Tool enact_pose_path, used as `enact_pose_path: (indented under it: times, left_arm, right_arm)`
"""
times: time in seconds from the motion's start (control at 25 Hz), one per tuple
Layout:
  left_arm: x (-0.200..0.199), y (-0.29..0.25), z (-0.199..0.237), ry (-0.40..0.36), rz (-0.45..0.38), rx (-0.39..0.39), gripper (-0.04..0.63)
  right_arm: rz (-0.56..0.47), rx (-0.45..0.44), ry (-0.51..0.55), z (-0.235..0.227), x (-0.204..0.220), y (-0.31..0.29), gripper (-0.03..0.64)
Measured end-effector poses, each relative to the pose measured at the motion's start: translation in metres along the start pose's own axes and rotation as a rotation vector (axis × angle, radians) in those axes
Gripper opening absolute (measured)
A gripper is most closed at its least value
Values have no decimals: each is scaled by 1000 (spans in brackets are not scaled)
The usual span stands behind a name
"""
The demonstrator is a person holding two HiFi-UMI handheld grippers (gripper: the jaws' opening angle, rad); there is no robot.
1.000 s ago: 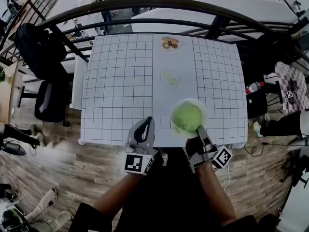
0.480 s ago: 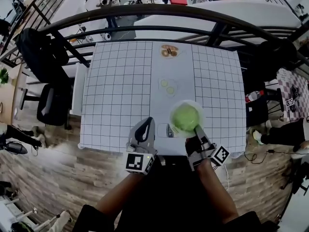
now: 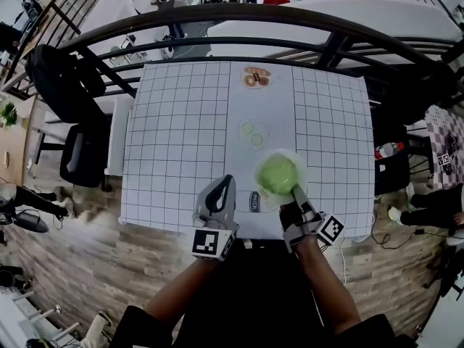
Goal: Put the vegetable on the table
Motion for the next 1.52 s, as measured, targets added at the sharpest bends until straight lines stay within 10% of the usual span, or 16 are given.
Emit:
enact_pose_path:
  times: [1.52]
  left_arm:
    - [17,-67,4,-37,105,-92,8]
  right_arm:
    - [57,98,15,-157,-48,-41,34]
Point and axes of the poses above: the fingertips, and each gripper's own axes: y backward along the fingers, z to its left, x out of its underside, the point moved 4 cm from there along y, backward along the fingers, and after that the axes turned 2 degrees about -x, right-handed, at the moved point
